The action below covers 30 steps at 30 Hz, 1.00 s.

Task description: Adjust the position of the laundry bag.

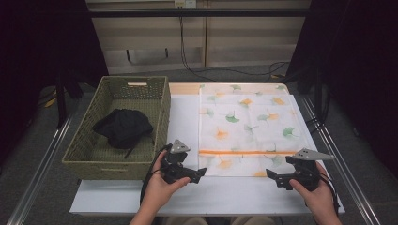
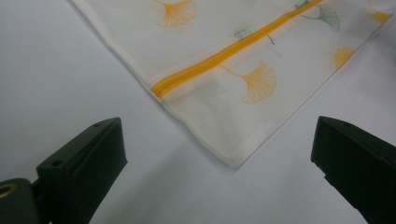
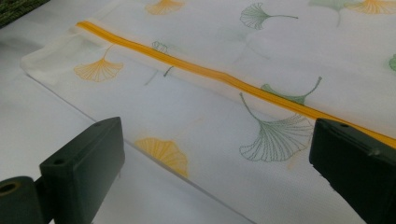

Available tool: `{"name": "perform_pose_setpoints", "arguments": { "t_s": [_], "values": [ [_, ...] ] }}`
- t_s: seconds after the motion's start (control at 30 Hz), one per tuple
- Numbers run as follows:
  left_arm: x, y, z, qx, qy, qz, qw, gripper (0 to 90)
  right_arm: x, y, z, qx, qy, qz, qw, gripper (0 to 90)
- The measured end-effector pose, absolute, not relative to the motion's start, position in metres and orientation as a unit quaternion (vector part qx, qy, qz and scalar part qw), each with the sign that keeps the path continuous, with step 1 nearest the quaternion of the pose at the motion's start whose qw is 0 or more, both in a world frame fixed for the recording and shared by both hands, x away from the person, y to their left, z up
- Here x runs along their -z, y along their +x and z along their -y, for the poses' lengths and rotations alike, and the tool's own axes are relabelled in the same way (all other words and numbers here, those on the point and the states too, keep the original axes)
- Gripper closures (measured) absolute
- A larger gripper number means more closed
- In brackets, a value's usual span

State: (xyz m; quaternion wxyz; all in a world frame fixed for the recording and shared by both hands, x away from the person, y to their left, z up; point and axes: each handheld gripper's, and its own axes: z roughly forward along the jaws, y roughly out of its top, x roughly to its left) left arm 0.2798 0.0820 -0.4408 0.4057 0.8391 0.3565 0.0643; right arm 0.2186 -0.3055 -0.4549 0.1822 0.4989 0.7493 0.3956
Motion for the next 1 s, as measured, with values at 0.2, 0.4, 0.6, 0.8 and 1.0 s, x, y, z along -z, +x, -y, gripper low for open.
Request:
{"name": "perform_pose_setpoints", "arguments": {
  "t_s": [0.2,0.4,0.6,0.8,1.0],
  "values": [
    [0.441,0.280,-0.084,-0.065,0.839,-0.358,0.403,3.1,0.455,0.220,0.304,-0.396,0.496,-0.751,0.183,3.4],
    [0.441,0.280,-0.081,-0.064,0.838,-0.358,0.406,3.0,0.456,0.220,0.305,-0.395,0.495,-0.751,0.185,3.6],
    [0.439,0.283,-0.075,-0.058,0.835,-0.362,0.411,3.1,0.455,0.220,0.308,-0.397,0.500,-0.747,0.187,3.8],
    [0.439,0.292,-0.068,-0.066,0.830,-0.372,0.410,3.2,0.455,0.221,0.310,-0.397,0.505,-0.743,0.189,3.8],
    [0.442,0.309,-0.059,-0.065,0.818,-0.393,0.414,3.6,0.455,0.223,0.307,-0.399,0.501,-0.745,0.189,3.8]
  ]
}}
